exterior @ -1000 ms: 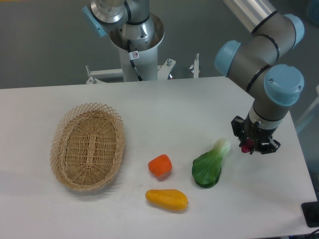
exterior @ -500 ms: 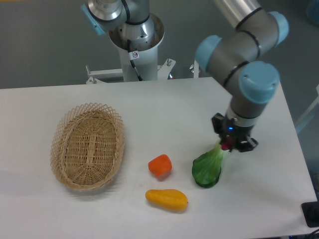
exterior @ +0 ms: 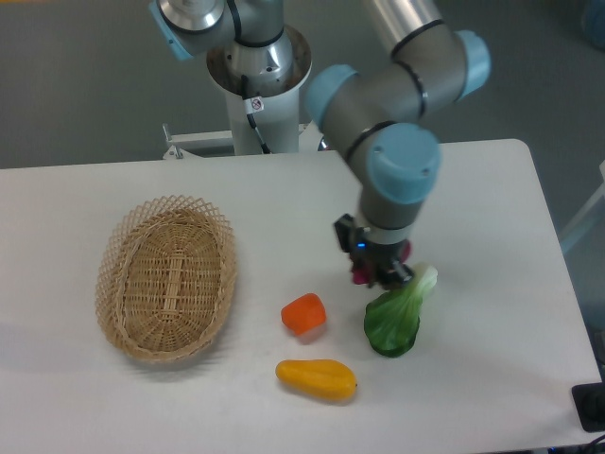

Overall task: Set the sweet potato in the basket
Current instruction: 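Carry the sweet potato over the bok choy toward the wicker basket, then lower the sweet potato into the basket and open the gripper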

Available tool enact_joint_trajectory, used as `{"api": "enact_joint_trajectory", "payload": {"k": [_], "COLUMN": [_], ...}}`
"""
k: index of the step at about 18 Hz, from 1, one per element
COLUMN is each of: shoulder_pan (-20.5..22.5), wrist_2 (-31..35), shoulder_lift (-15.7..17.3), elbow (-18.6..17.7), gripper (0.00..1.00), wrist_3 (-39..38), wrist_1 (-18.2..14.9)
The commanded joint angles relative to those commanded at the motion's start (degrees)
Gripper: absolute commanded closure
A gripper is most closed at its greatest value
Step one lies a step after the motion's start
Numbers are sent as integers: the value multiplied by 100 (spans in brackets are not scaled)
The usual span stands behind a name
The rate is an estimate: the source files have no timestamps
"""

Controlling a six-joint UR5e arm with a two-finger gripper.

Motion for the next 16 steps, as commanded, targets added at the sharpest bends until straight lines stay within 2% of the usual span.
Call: {"api": "enact_joint_trajectory", "payload": {"k": [5, 9, 12, 14, 15, 16], "shoulder_pan": [-720, -1441, -1890, -2040, -2084, -2128], "wrist_2": [0, 0, 0, 8, 8, 8], "shoulder_lift": [35, 18, -35, -35, -35, -44], "elbow": [-273, -326, -474, -729, -835, -905], "gripper": [83, 83, 83, 77, 70, 54], "wrist_3": [-616, -1116, -1407, -1452, -1452, -1452], "wrist_1": [35, 44, 263, 491, 658, 816]}}
